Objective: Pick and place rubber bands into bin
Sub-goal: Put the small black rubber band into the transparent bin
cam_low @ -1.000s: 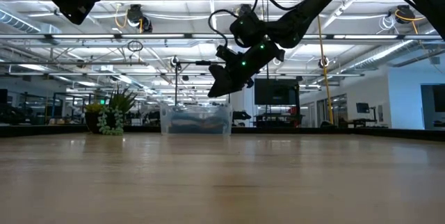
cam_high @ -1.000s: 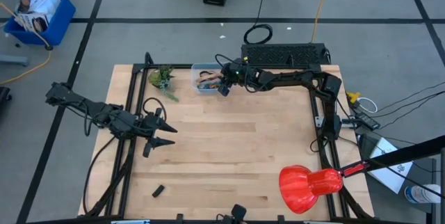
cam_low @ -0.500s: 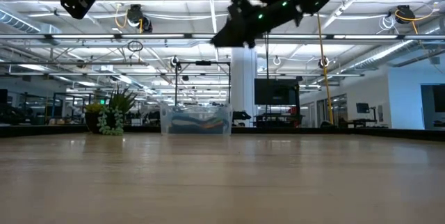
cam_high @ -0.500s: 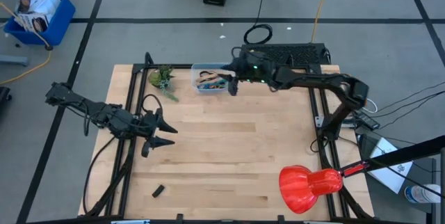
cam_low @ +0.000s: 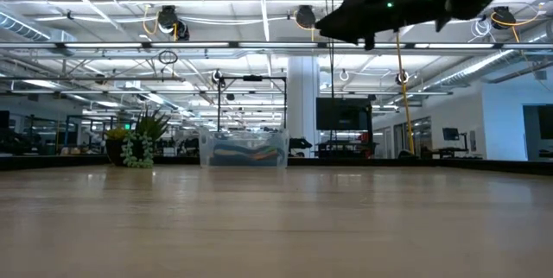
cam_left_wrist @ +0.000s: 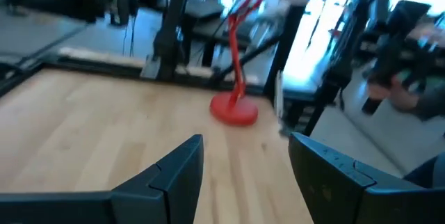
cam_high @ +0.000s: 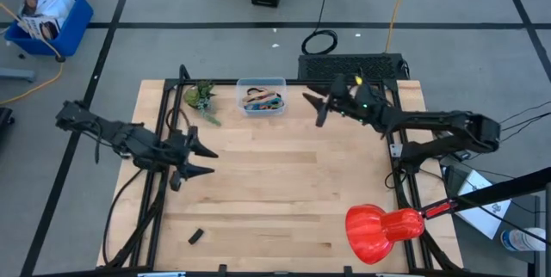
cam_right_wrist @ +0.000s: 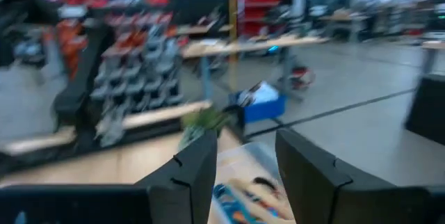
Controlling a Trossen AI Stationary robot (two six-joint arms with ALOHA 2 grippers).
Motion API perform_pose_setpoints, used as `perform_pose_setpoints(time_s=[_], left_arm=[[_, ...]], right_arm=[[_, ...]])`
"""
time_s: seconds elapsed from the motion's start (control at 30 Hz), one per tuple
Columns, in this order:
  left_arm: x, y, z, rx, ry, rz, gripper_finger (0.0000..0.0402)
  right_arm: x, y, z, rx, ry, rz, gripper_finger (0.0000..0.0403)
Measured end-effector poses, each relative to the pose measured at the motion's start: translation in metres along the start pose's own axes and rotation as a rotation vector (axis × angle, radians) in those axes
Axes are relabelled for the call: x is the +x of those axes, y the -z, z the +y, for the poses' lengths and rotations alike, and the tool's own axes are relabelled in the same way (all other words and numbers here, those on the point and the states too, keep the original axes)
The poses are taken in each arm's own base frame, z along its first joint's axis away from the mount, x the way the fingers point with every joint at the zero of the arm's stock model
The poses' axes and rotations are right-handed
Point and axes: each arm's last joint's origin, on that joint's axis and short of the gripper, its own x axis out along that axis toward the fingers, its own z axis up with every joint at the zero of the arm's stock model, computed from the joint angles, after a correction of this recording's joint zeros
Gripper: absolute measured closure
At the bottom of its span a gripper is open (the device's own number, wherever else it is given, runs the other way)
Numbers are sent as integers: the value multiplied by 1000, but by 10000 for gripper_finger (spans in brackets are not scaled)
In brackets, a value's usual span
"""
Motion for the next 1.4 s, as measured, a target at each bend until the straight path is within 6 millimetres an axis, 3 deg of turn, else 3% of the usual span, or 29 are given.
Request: perform_pose_setpoints(time_s=[0.17, 0.33, 0.7, 1.0, 1.2, 1.4], left_arm=[[18, -11, -7, 8, -88, 244, 183], [44, -13, -21, -73, -96, 526, 183], [97, 36, -73, -606, -256, 1224, 183], [124, 92, -102, -857, -557, 1371, 183], [136, 112, -107, -899, -627, 1379, 183], [135, 124, -105, -898, -711, 1470, 183]], right_arm=[[-16, 1, -1, 21, 21, -35, 263], [-18, 1, -1, 21, 21, -32, 259], [-18, 4, -1, -20, 20, -9, 260], [-18, 4, -1, -33, 20, -5, 259], [-17, 4, -1, -33, 19, -2, 260], [-17, 4, -1, -40, 19, -1, 261]])
